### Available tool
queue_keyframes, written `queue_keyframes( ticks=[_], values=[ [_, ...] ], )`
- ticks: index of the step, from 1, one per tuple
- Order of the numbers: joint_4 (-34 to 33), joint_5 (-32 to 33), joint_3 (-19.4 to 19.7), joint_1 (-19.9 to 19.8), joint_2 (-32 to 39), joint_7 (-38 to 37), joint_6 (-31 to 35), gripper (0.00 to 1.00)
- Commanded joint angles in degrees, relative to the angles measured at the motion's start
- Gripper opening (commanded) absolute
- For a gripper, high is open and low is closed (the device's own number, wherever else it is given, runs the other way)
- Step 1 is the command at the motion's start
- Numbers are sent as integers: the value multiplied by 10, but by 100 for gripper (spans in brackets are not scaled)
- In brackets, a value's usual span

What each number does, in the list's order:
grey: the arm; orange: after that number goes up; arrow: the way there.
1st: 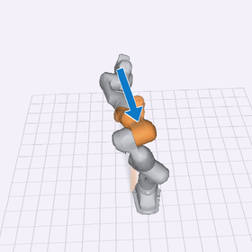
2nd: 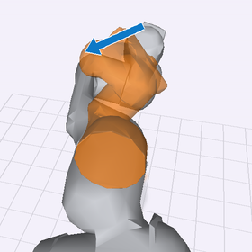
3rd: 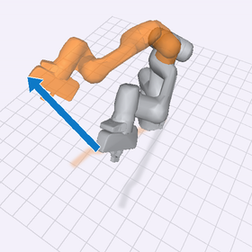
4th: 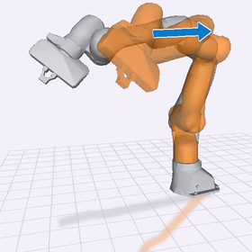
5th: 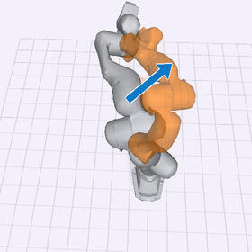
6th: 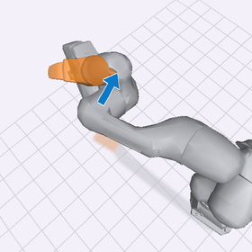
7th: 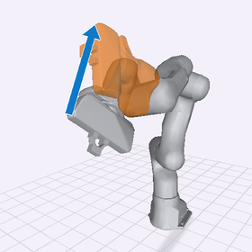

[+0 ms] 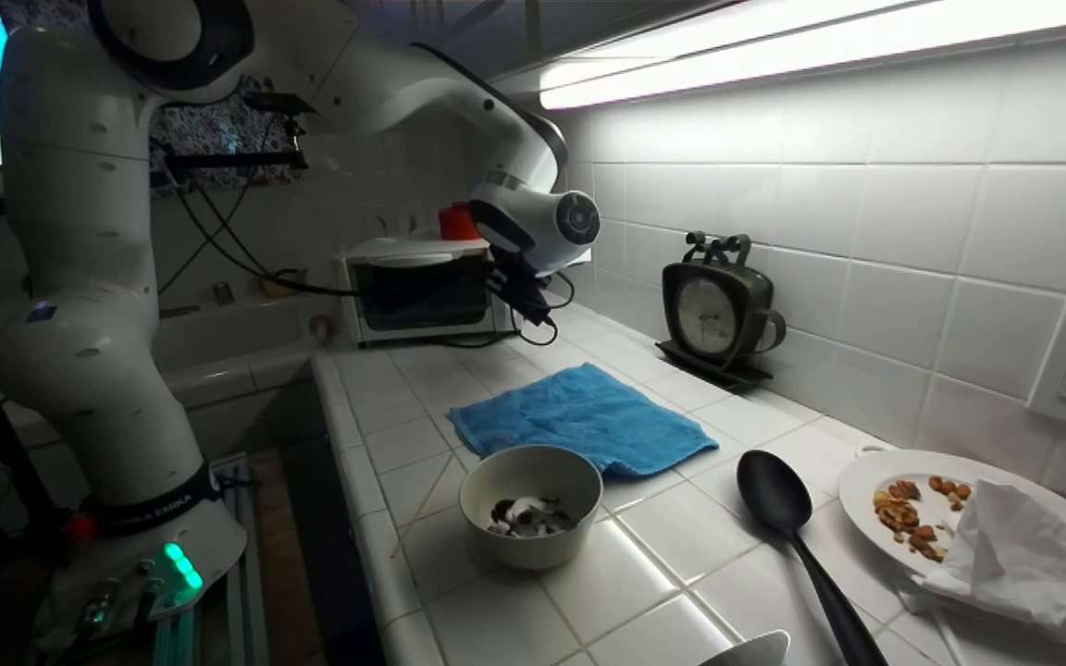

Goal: Twist the knob on the microwave

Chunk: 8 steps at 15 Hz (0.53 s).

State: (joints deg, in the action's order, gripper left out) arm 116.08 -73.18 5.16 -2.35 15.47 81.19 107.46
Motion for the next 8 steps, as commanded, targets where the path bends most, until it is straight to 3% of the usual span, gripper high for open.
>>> queue_keyframes(
  ticks=[1, 8],
  values=[
    [6, 31, -8, 4, -10, 11, 26, 3],
    [66, 82, -30, 25, -73, 99, 132, 3]
  ],
)
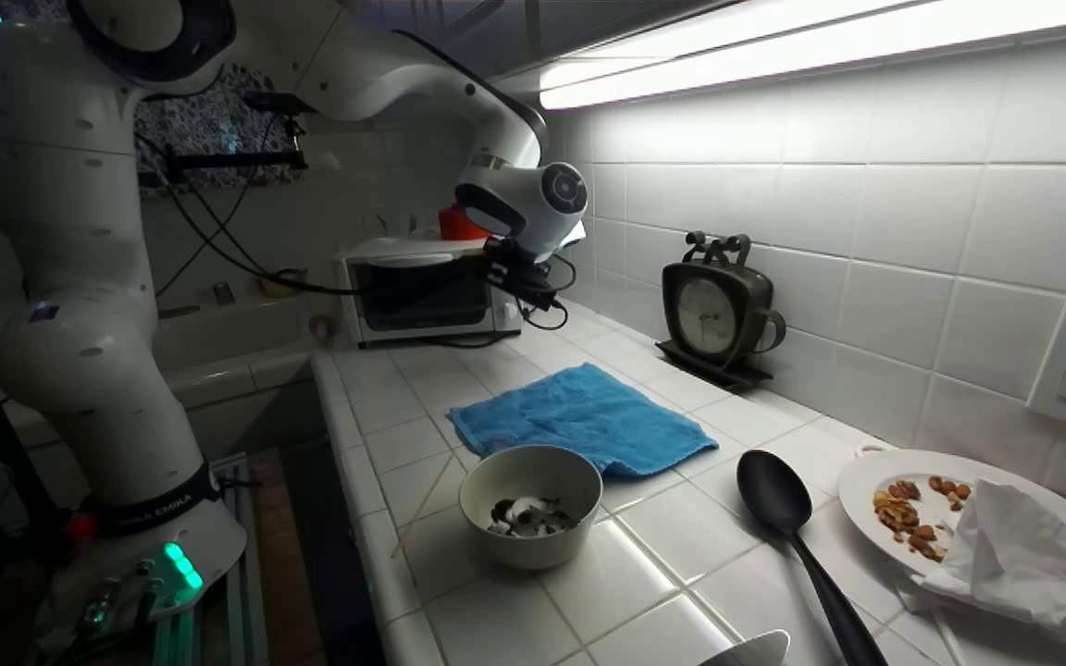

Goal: Twist the knob on the microwave

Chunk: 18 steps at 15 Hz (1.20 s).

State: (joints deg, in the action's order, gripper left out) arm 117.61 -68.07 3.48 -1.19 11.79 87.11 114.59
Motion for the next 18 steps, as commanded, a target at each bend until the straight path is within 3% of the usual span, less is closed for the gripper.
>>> queue_keyframes(
  ticks=[1, 10, 11, 12, 14, 18],
  values=[
    [61, 32, -18, 16, -47, 55, 82, 3],
    [146, 9, -60, 39, -117, 179, 263, 3],
    [153, 5, -64, 41, -124, 191, 280, 36],
    [161, 11, -67, 44, -133, 188, 298, 37],
    [192, 50, -72, 48, -156, 154, 330, 50],
    [272, 221, -75, 44, -217, -7, 375, 79]
  ],
)
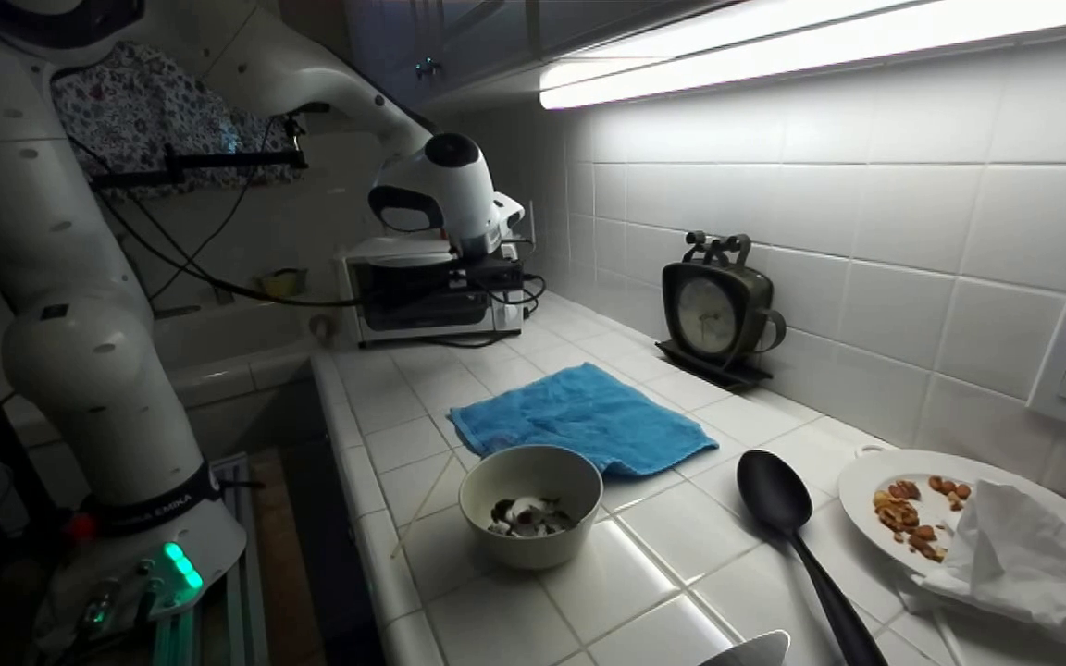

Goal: Twist the knob on the microwave

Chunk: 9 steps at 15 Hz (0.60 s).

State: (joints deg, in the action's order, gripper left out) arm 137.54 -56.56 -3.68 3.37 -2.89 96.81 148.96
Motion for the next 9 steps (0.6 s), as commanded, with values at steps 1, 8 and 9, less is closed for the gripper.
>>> queue_keyframes(
  ticks=[1, 8, 9],
  values=[
    [91, 154, -5, -8, -86, -146, 32, 85],
    [130, 380, -81, -145, -217, -455, -100, 100],
    [115, 395, -80, -150, -233, -498, -142, 100]
  ],
)
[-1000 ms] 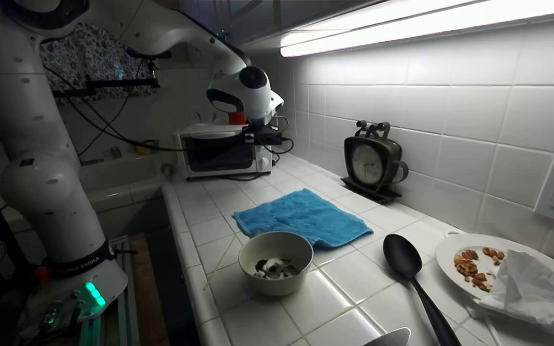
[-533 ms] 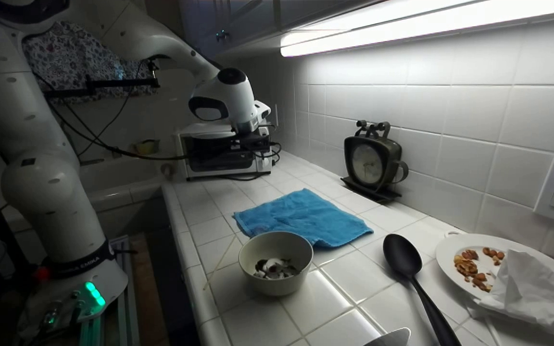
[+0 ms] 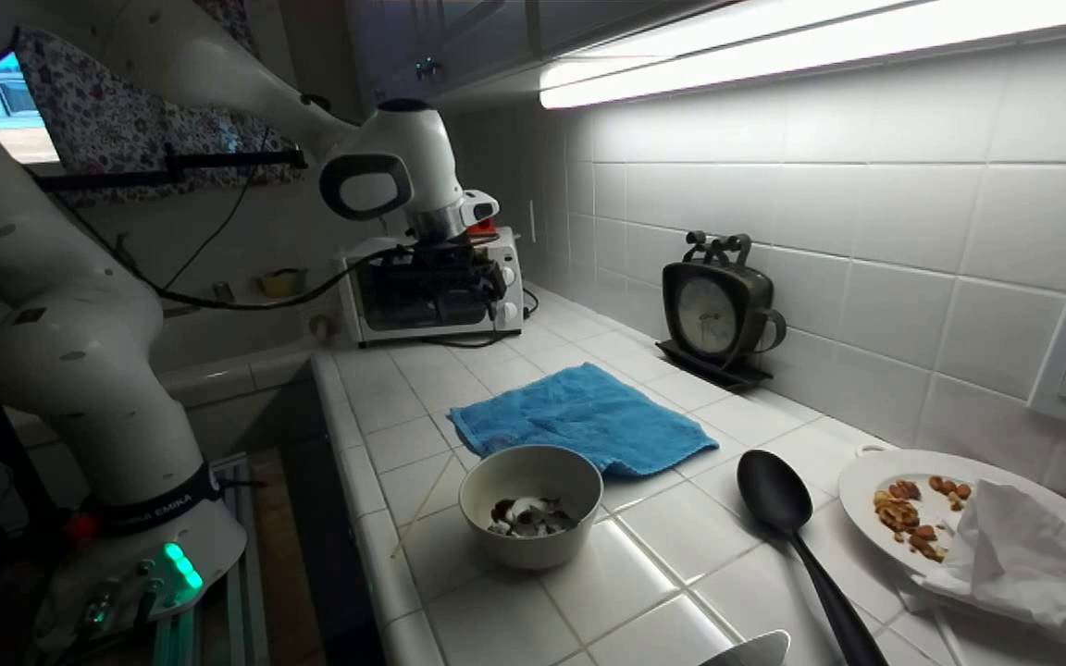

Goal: Twist the knob on the microwave

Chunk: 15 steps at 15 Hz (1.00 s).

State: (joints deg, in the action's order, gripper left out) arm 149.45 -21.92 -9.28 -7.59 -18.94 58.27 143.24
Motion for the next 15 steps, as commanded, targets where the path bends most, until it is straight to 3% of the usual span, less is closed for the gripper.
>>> queue_keyframes(
  ticks=[1, 4, 5, 8, 12, 15],
  values=[
    [-20, 60, -27, -53, -87, -153, -122, 100],
    [-75, 88, -31, -85, -122, -252, -241, 100],
    [-90, 129, 34, -26, -124, -307, -258, 100],
    [-134, 164, 71, -5, -133, -392, -305, 100],
    [-131, 163, 114, 37, -131, -380, -289, 100],
    [-129, 162, 117, 45, -127, -379, -289, 100]
  ],
)
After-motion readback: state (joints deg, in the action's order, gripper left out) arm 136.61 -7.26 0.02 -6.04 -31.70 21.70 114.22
